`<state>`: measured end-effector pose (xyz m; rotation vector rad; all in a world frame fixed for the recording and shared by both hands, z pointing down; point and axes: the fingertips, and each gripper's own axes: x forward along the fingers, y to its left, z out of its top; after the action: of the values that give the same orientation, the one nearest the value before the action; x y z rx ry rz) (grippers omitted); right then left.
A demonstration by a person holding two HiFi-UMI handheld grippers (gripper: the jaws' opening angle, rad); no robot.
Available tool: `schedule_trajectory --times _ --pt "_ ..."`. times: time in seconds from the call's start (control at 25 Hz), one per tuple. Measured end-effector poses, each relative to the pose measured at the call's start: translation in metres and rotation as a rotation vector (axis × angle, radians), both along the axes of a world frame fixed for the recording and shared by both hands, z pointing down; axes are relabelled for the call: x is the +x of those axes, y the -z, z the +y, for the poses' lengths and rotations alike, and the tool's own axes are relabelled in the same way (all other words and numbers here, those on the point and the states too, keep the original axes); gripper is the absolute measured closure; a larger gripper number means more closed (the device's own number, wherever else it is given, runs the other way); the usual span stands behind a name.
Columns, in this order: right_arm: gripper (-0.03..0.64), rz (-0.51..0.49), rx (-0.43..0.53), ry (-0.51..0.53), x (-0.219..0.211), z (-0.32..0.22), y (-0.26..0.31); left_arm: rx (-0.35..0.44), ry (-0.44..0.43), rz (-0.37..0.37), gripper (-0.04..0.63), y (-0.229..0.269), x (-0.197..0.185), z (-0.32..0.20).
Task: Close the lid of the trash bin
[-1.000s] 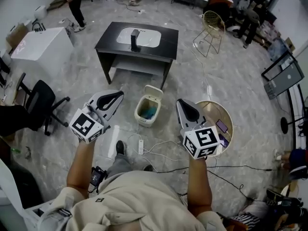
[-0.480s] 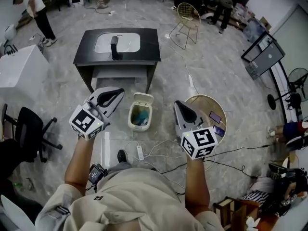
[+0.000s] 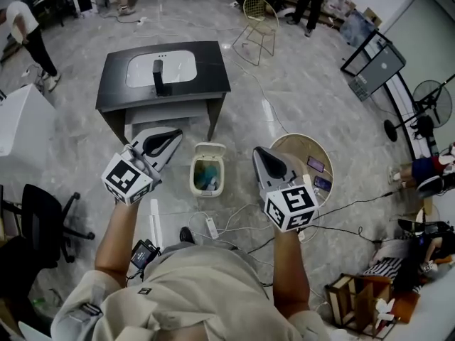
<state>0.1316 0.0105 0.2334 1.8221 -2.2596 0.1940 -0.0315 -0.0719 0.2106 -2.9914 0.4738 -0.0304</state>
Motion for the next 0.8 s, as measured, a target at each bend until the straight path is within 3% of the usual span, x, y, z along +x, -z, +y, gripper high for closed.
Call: schedule_trajectory --times 0.44,0.8 --pt "0.592 0.010 -0.049 0.002 -0.007 -0.047 -0.020 -0.029 -0.006 -0.017 0.577 -0.029 -0.010 -0.043" --pt "0.591 -0.020 -0.041 0.114 0.004 -0.099 -0.029 -0.027 0.143 -0.051 0.577 -0.035 -0.028 -0.071"
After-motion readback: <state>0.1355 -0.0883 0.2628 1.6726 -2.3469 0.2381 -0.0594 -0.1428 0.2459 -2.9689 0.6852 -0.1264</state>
